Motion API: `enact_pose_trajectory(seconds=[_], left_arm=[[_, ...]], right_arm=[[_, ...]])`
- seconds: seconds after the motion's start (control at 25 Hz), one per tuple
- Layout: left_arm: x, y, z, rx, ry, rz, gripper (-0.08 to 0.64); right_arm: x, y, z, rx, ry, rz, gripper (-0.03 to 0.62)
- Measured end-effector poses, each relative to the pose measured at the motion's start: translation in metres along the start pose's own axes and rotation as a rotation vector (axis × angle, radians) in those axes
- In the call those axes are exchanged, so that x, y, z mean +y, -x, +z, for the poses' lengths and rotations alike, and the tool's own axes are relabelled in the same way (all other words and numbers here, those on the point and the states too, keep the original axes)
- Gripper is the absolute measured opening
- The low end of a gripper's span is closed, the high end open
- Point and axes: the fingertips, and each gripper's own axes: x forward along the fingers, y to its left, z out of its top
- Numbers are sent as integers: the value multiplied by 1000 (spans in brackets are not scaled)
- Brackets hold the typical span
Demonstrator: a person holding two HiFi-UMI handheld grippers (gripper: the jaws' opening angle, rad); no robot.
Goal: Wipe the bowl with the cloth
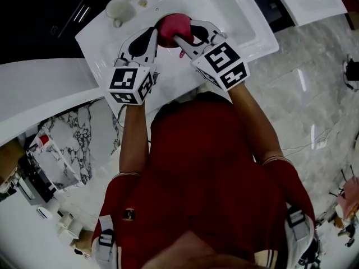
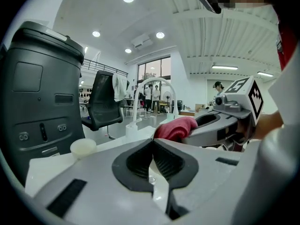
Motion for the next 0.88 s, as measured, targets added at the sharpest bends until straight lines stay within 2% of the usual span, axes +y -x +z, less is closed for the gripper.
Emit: enact_pose_trajectory(seconds=[0.28, 0.88], left_arm=[[-3, -6, 3, -17, 41, 73, 11], [23, -4, 14, -70, 126, 70, 12]], right_arm=[[-23, 17, -10, -1, -38, 33, 69], [-21, 18, -25, 68, -87, -13, 69]])
